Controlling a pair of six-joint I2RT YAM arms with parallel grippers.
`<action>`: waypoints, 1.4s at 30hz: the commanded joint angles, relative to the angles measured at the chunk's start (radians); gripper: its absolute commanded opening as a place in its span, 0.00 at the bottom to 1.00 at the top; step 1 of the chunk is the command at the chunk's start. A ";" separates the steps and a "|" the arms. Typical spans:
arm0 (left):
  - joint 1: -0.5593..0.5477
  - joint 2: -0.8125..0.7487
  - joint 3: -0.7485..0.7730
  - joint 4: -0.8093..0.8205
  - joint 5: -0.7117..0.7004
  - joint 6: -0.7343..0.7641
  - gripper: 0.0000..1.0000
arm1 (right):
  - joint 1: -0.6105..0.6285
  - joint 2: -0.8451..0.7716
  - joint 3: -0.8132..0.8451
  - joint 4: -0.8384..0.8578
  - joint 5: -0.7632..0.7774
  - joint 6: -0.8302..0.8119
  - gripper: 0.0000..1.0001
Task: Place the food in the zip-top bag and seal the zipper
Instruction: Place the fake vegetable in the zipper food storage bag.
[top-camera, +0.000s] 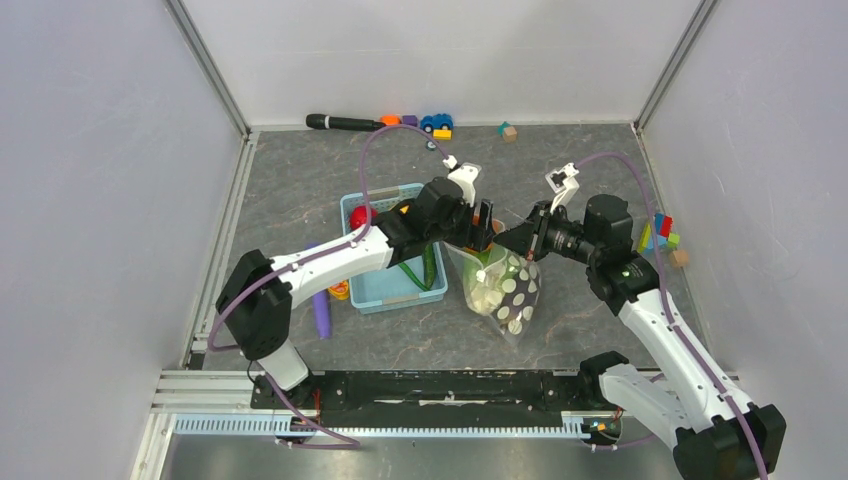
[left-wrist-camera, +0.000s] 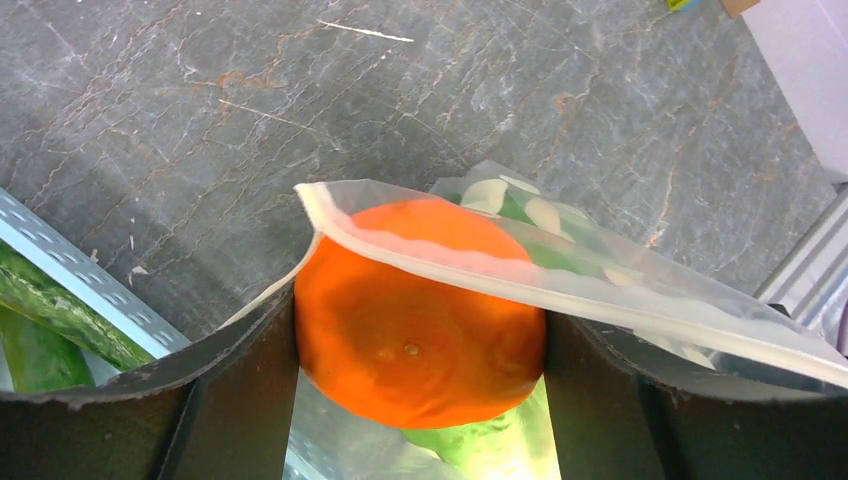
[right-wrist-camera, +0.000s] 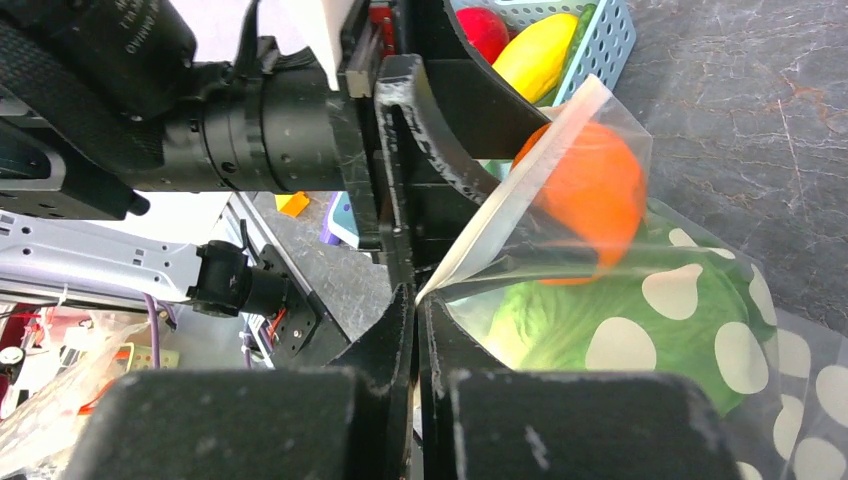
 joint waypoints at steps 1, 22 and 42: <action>-0.004 0.036 0.029 0.008 -0.075 -0.045 0.18 | -0.005 -0.024 0.056 0.085 -0.046 0.012 0.00; -0.004 -0.038 0.068 -0.117 0.134 0.033 0.86 | -0.015 0.003 0.033 0.057 0.002 -0.029 0.00; 0.022 -0.309 -0.009 -0.288 -0.093 0.015 1.00 | -0.023 -0.004 0.022 0.056 0.015 -0.034 0.00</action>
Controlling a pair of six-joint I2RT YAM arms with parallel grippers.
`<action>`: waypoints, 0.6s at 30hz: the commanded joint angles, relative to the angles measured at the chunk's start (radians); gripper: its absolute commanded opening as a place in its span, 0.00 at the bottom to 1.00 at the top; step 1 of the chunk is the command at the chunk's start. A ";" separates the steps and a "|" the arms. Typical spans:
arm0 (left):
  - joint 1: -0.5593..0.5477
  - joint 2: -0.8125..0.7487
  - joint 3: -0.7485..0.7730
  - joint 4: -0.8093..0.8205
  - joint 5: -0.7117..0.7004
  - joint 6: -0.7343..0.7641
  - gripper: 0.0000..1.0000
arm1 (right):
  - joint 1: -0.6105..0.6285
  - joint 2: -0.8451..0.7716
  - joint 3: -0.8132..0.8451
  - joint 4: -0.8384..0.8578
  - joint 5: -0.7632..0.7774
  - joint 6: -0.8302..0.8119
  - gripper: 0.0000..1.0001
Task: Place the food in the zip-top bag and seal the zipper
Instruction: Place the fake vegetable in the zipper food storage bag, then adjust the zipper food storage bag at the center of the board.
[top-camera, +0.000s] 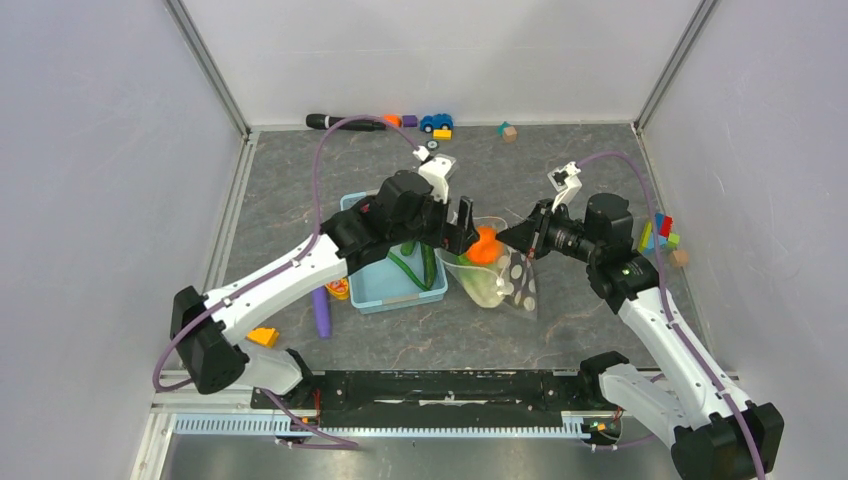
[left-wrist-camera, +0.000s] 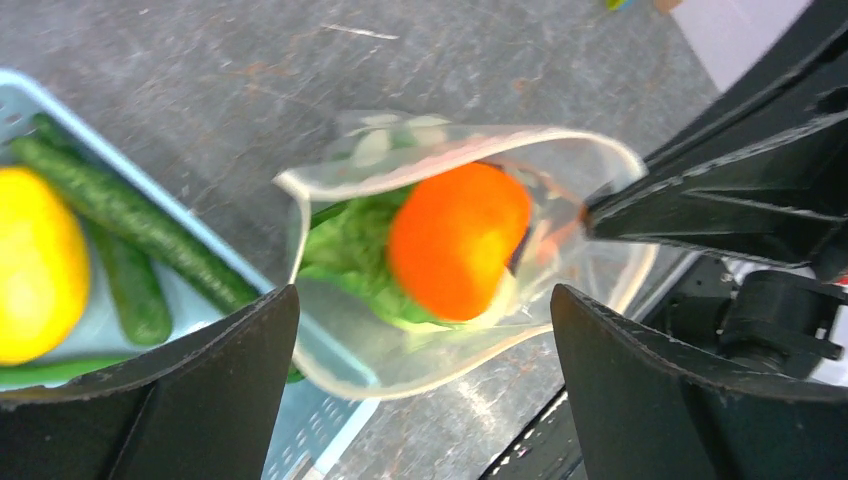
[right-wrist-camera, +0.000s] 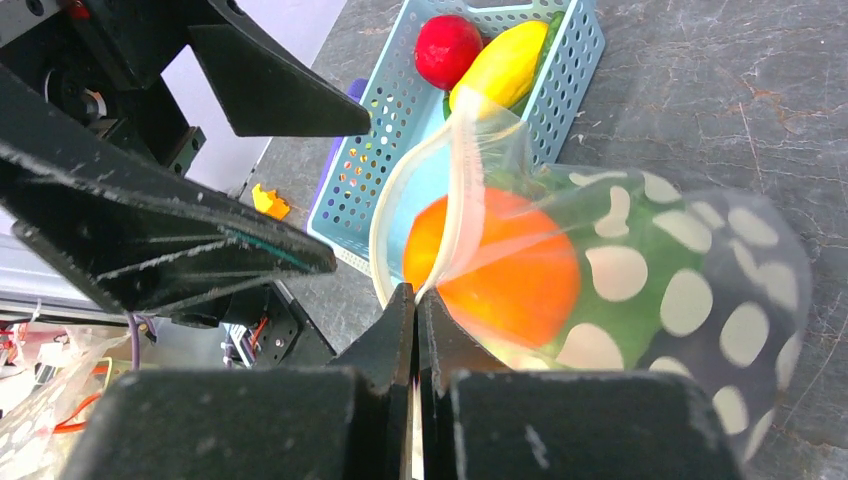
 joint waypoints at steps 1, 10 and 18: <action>0.030 -0.087 -0.050 -0.068 -0.145 -0.011 1.00 | -0.005 -0.014 0.022 0.061 -0.007 -0.010 0.00; 0.096 -0.057 -0.113 -0.073 -0.178 -0.123 1.00 | -0.005 -0.018 0.022 0.061 -0.029 -0.010 0.00; 0.103 0.103 -0.028 -0.041 -0.065 -0.135 0.81 | -0.004 -0.017 0.020 0.062 -0.036 -0.014 0.00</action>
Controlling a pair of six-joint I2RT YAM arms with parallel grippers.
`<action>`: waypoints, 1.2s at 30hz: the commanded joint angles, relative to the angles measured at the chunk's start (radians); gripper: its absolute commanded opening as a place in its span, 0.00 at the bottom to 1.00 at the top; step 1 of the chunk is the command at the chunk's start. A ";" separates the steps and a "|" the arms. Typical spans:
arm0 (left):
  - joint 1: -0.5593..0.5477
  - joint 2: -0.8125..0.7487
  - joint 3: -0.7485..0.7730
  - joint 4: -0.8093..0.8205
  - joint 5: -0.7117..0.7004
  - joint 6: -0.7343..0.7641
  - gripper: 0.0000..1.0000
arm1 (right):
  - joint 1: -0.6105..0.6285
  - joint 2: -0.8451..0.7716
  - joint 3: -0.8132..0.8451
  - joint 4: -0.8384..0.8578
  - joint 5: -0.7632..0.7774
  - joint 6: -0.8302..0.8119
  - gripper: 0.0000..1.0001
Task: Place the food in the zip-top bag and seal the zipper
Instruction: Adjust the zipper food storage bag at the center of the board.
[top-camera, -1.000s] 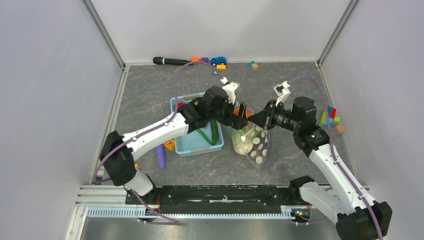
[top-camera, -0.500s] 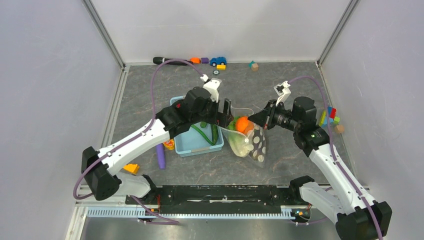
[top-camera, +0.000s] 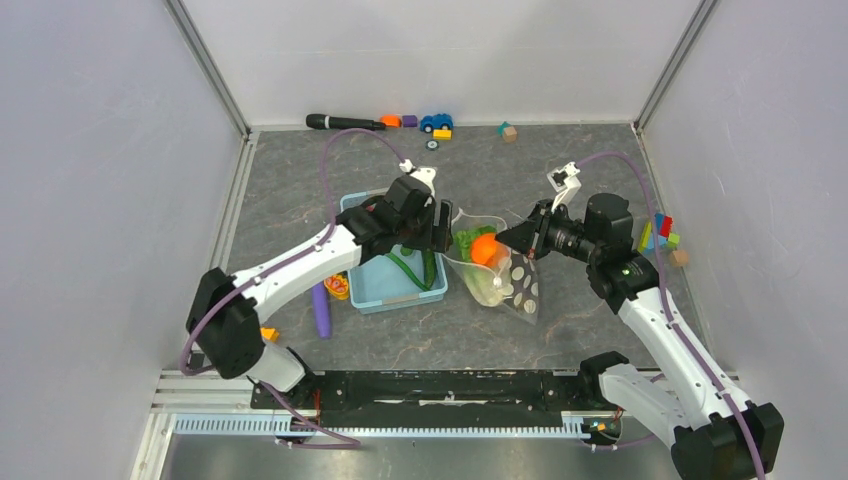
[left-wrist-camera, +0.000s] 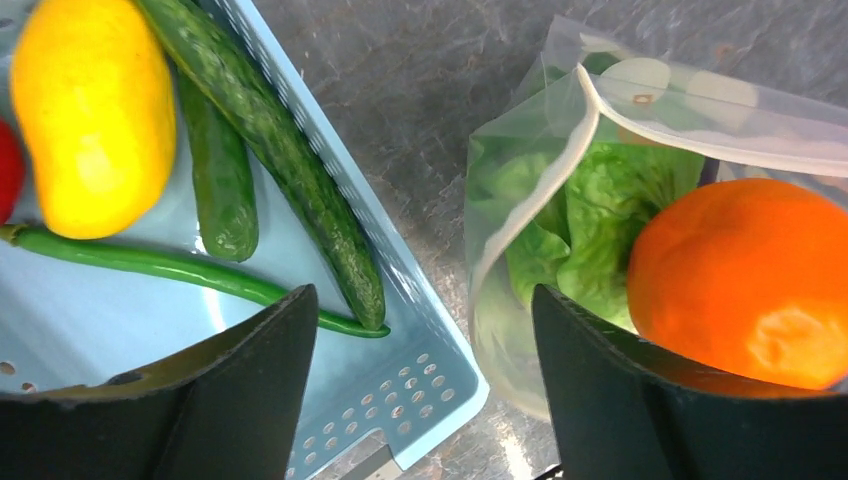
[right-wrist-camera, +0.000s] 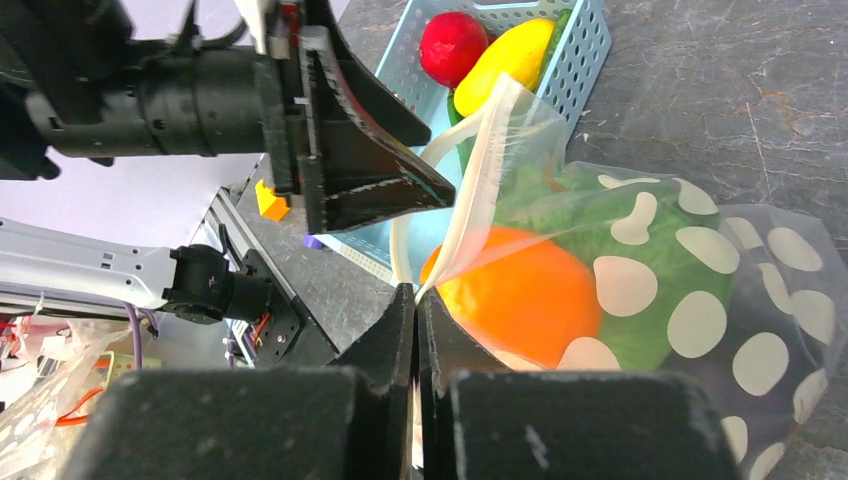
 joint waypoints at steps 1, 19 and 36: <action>0.002 0.049 0.065 0.042 0.079 -0.036 0.74 | -0.005 -0.016 0.019 0.062 -0.024 -0.011 0.00; -0.017 0.058 0.236 0.049 0.172 0.010 0.02 | -0.006 0.080 0.304 -0.588 0.651 -0.407 0.00; -0.099 0.373 0.670 -0.145 0.127 0.052 0.02 | -0.006 0.117 0.296 -0.459 0.452 -0.394 0.34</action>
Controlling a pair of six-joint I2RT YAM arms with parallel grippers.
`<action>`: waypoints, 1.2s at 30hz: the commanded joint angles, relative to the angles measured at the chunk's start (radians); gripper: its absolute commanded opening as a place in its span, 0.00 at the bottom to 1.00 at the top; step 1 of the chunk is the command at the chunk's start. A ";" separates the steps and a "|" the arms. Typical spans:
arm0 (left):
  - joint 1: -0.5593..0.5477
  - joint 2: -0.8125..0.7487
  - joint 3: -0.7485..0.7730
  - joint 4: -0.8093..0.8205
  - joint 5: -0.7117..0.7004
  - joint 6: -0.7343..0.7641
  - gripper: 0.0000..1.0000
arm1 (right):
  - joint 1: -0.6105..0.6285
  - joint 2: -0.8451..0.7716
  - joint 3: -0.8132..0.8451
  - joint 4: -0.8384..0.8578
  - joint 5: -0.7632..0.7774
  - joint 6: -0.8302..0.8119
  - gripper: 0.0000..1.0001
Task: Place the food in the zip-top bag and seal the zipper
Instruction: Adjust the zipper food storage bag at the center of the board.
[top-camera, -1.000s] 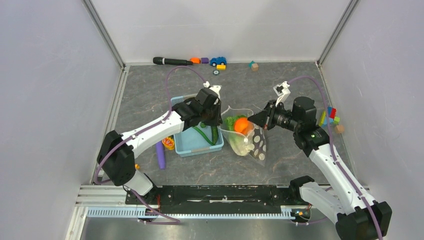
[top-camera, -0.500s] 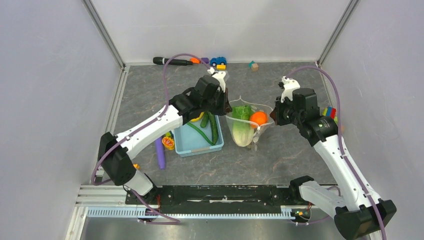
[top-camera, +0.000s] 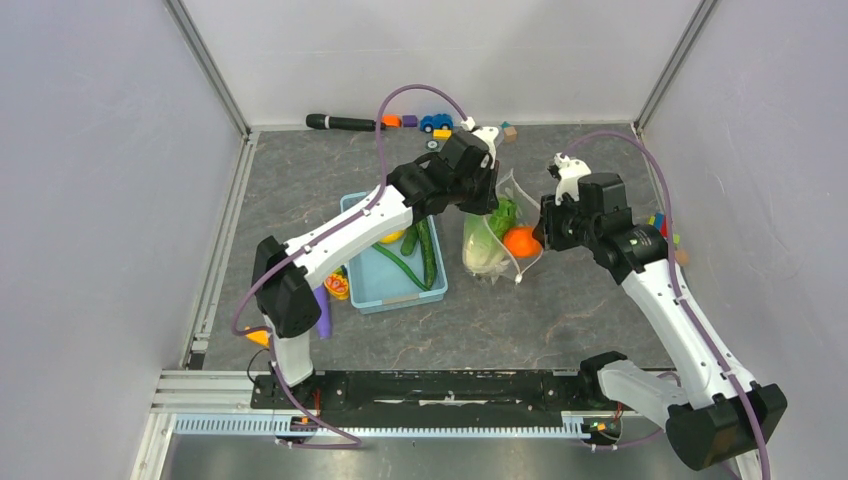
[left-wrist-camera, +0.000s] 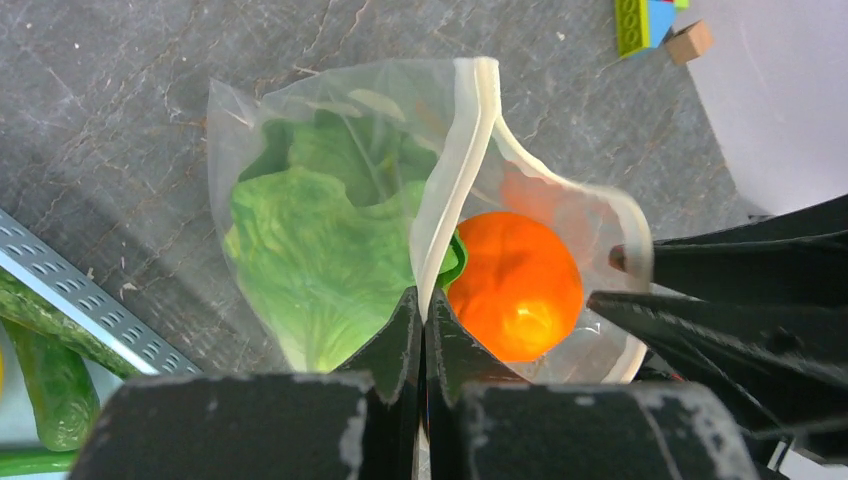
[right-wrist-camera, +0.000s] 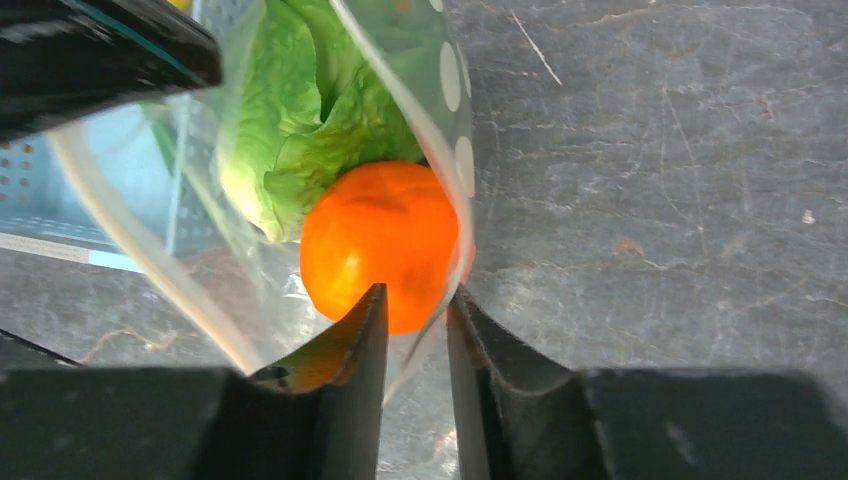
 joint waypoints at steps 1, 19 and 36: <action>-0.004 0.003 0.049 -0.021 0.019 0.046 0.02 | -0.006 -0.022 0.004 0.087 -0.063 -0.019 0.39; -0.004 -0.033 0.051 -0.020 0.063 0.115 0.02 | -0.005 0.032 0.014 0.306 -0.049 -0.034 0.37; -0.004 -0.123 0.034 -0.112 -0.137 0.234 0.12 | -0.005 0.018 0.064 0.246 0.045 0.011 0.00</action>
